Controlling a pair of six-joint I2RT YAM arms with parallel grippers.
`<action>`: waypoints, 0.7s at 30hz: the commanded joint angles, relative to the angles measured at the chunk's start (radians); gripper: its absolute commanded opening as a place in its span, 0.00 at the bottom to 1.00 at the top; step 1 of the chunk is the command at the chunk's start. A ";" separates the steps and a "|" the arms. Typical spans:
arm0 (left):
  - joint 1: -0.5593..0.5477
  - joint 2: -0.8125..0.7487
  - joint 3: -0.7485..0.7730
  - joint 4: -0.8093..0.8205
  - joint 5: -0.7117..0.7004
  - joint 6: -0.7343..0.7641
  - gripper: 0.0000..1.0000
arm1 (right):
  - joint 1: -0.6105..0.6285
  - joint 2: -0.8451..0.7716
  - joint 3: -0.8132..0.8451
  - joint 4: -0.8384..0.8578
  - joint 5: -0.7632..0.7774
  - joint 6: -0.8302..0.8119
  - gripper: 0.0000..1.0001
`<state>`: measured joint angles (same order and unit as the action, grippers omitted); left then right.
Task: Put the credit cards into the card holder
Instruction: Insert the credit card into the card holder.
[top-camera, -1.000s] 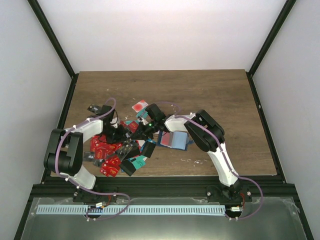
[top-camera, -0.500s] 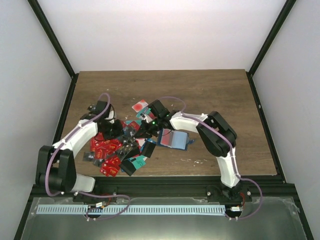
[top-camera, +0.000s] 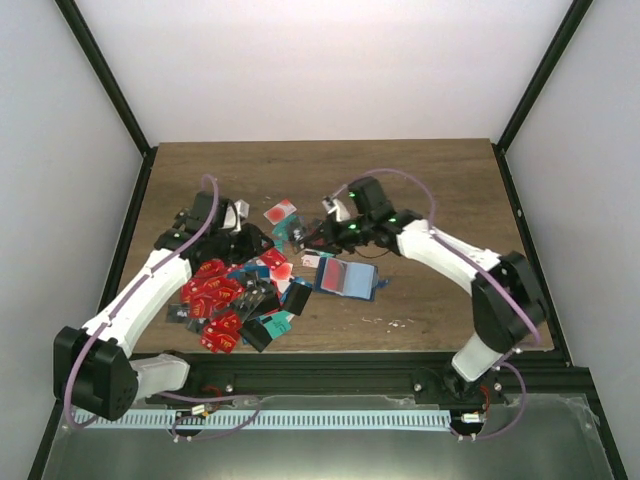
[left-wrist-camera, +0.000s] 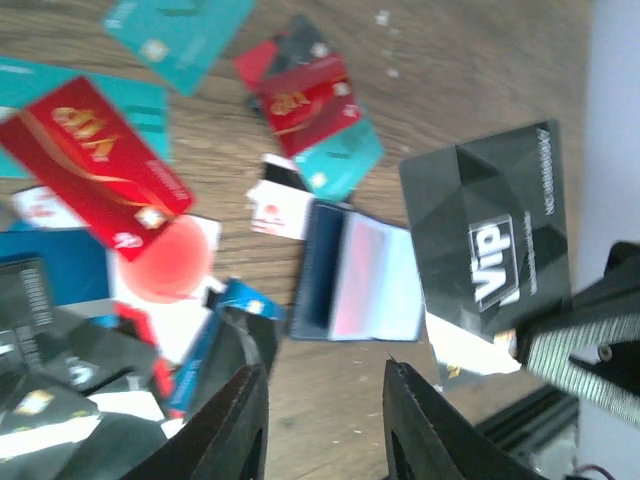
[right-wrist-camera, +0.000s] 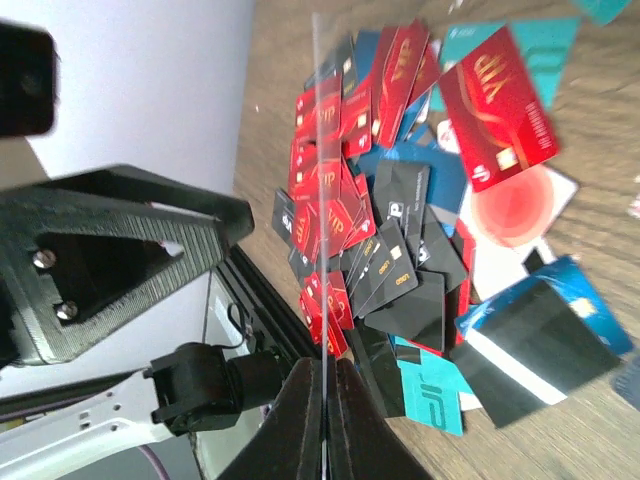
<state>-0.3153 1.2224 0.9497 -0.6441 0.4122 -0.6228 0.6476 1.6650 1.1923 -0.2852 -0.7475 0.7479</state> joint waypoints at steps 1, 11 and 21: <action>-0.075 -0.009 0.037 0.175 0.112 -0.069 0.37 | -0.097 -0.147 -0.092 0.038 -0.036 0.028 0.01; -0.181 0.034 0.037 0.613 0.281 -0.262 0.44 | -0.342 -0.447 -0.353 0.298 -0.236 0.185 0.01; -0.263 0.124 0.086 0.841 0.342 -0.350 0.46 | -0.361 -0.562 -0.410 0.543 -0.317 0.362 0.01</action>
<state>-0.5640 1.3289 0.9836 0.0658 0.7158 -0.9367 0.2909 1.1385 0.7742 0.1234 -1.0115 1.0317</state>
